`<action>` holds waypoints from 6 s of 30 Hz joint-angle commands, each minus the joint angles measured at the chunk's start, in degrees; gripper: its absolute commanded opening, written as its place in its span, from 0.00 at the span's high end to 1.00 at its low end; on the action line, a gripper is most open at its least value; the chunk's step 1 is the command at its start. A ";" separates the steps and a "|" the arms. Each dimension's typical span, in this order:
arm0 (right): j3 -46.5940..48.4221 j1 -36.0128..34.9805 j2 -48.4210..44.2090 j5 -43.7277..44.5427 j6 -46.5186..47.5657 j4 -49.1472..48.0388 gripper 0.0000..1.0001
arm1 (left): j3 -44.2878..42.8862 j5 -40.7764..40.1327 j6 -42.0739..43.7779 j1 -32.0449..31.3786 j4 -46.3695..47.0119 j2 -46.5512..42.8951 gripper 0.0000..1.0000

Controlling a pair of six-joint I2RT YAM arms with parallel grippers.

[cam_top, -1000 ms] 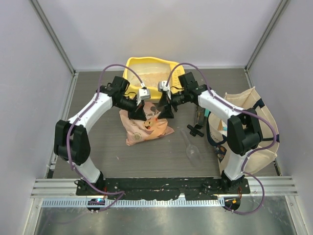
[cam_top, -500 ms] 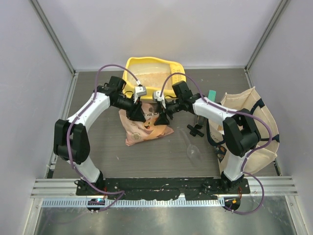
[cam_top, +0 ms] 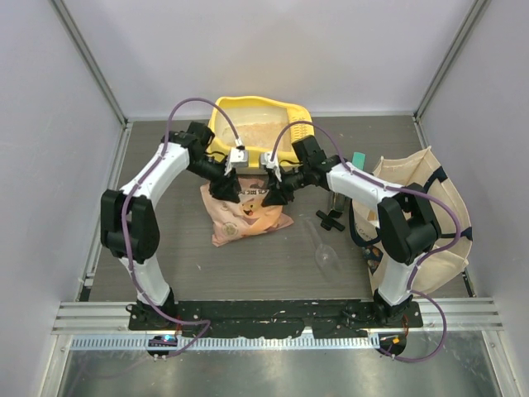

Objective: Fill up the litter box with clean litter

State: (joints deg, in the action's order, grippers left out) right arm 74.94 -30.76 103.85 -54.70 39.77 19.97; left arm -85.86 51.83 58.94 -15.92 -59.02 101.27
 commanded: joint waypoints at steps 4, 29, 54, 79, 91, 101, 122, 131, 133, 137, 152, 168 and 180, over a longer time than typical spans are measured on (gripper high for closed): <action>3.29 1.67 0.30 -2.43 -7.15 -1.41 0.82 | -3.88 2.31 14.72 3.00 -18.94 5.78 0.66; 4.87 4.48 3.28 -4.98 -20.52 -4.59 0.98 | 11.95 5.91 -38.19 -4.99 38.62 -4.69 0.61; 2.00 19.07 -15.85 10.30 -2.71 16.41 0.41 | 9.05 7.58 -49.09 -7.37 43.91 0.94 1.00; -20.62 -0.43 -20.10 53.37 11.30 12.03 0.56 | 9.13 6.00 -48.57 -7.37 41.71 1.12 1.00; -11.11 -7.11 -21.50 52.23 2.25 21.88 0.57 | 9.58 5.65 -48.74 -7.19 41.62 1.12 1.00; -18.07 -8.44 -17.82 69.02 -3.11 12.38 0.62 | 10.72 4.86 -48.65 -7.02 40.92 0.15 1.00; -19.83 -8.08 -9.20 73.33 -4.17 10.71 0.81 | 13.00 3.54 -49.36 -6.14 41.36 -1.61 1.00; -16.50 -7.47 -9.89 69.04 -3.64 15.88 0.99 | 12.74 3.63 -49.45 -6.14 41.27 -1.43 1.00; -11.58 -7.47 -12.35 66.66 -5.14 21.50 0.99 | 12.74 3.80 -49.44 -6.05 41.45 -1.43 1.00; -2.18 -7.12 -15.34 61.12 -8.38 31.70 0.98 | 13.09 4.67 -50.50 -6.14 43.72 -1.43 1.00; 11.37 8.79 -20.79 31.34 -6.64 43.93 0.99 | 9.14 5.91 -46.37 -6.49 41.28 0.15 1.00; 14.62 13.62 -18.16 16.38 -8.48 37.87 0.99 | 3.96 -2.88 -39.87 -8.16 38.99 0.85 0.53; 18.23 14.33 -17.37 10.06 -4.09 41.47 0.99 | -4.50 5.55 -30.33 -8.16 37.33 -6.60 0.36</action>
State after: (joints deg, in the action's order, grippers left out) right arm 90.08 -16.73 87.37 -38.96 32.73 60.12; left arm -87.68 51.22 17.74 -23.94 -19.29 101.58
